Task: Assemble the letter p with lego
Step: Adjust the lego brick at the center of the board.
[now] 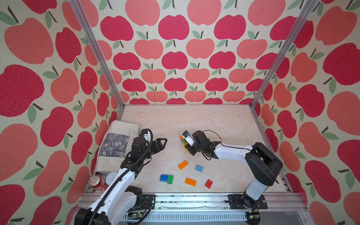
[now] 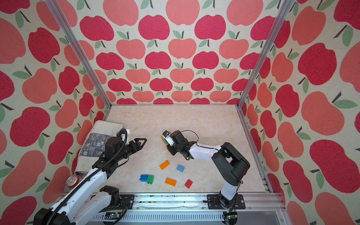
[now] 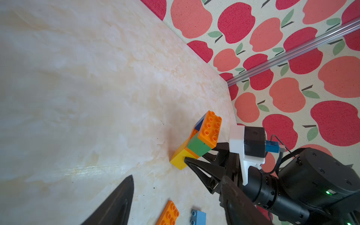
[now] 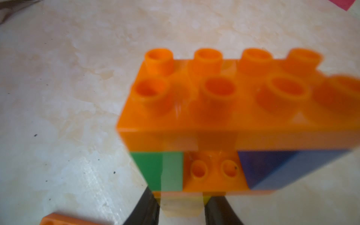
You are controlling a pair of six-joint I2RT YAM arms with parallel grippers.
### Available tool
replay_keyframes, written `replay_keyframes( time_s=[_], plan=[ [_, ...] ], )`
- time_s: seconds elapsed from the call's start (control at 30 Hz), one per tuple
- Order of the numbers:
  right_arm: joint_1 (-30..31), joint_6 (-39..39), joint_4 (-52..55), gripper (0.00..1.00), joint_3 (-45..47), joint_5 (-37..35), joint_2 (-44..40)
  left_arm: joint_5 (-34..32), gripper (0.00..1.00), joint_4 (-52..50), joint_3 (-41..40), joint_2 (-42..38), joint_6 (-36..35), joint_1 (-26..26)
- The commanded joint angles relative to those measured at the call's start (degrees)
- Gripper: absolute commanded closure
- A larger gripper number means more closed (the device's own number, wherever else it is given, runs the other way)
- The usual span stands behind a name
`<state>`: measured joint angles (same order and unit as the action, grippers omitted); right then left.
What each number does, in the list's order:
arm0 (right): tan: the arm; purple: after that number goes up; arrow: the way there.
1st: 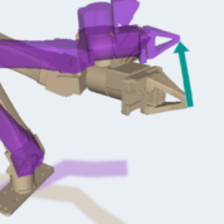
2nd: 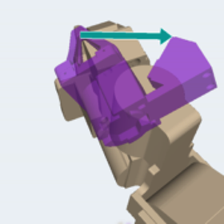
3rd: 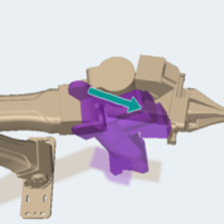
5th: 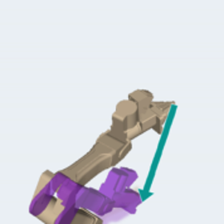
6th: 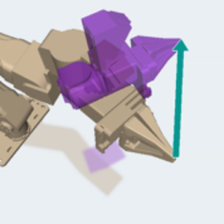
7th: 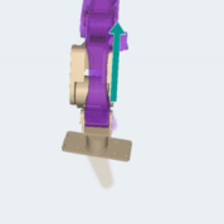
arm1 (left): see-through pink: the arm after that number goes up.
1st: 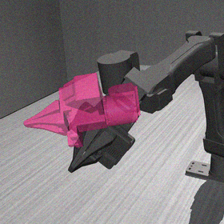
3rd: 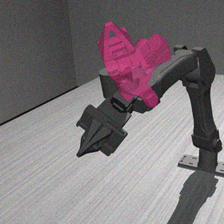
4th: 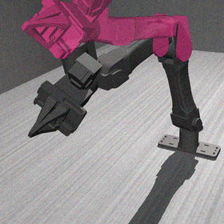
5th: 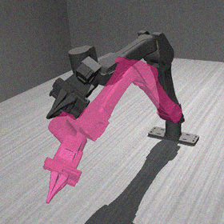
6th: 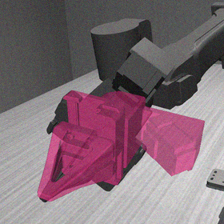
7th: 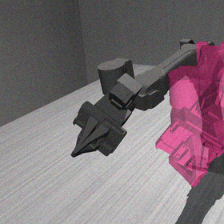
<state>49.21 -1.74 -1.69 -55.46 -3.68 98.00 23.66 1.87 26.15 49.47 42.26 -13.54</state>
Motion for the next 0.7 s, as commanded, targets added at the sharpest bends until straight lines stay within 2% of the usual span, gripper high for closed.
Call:
replay_keyframes(
  time_s=[0.0, 0.2, 0.3, 0.43, 0.67],
  plan=[
    [-3.6, 4.04, 18.19, 0.74, -3.92, -5.17, -2.99, 1.72, 0.27, -2.66, -1.57, -1.03, -1.26, 1.31],
    [-10.11, 10.39, 34.54, 0.73, -10.06, -6.71, -3.63, 3.14, 0.27, -1.72, -2.51, -1.05, -1.21, 2.71],
    [-13.62, 14.2, 41.64, 0.73, -12.73, -5.29, -2.56, 3.36, 0.28, -2.66, -2.27, -1.5, -2.26, 3.49],
    [-17.42, 18.05, 47.36, 0.73, -14.75, -4.62, -1.64, 4.69, 0.28, -4.35, -2.2, -3.14, -3.06, 6.09],
    [-21.64, 20.06, 54.26, 0.74, -18.59, -1.61, 2.44, 6.27, 0.28, -5.41, -3.01, -4.95, -3.42, 8.24]
  ],
)
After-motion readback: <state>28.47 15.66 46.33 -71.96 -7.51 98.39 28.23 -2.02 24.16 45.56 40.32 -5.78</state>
